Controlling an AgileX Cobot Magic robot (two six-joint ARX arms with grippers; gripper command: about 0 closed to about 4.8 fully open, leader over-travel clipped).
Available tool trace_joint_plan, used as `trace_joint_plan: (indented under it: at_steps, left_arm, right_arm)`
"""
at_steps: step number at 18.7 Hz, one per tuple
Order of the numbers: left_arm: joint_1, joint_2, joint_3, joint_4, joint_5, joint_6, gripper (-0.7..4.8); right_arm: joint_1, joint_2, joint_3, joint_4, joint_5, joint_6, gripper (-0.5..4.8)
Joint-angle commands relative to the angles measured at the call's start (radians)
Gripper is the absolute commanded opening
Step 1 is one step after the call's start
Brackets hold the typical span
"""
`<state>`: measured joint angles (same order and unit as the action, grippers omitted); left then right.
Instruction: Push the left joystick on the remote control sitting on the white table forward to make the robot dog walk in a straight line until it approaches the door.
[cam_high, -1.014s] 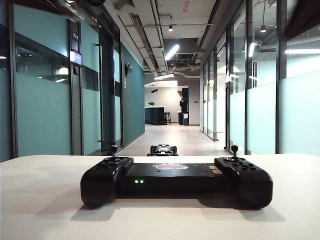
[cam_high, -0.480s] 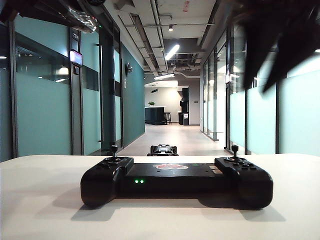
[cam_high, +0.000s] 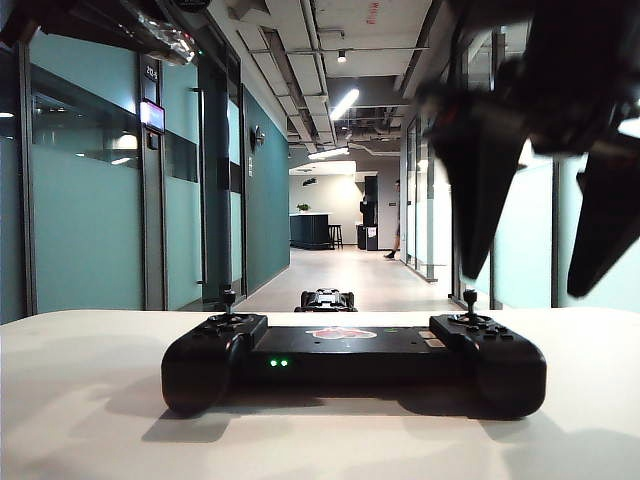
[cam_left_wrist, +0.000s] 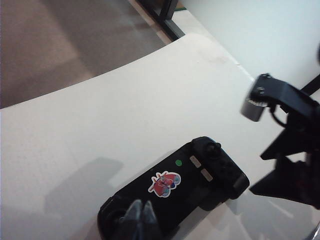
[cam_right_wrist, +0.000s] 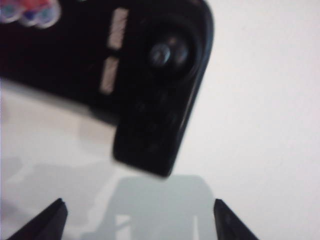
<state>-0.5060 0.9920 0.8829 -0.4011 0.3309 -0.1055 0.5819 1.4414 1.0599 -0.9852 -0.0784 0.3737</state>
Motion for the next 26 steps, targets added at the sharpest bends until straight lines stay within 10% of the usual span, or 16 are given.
trace_joint_plan:
  at_steps: [1,26]
  left_arm:
    - [-0.001,-0.001,0.002,0.014,0.008,0.004,-0.05]
    - [-0.001,-0.001,0.002,0.014,0.015,0.004,-0.05]
  right_arm:
    - [0.002,0.026,0.002,0.039,0.017,0.0,3.99]
    - [0.009,0.138,-0.054,0.172,0.016,-0.007,4.0]
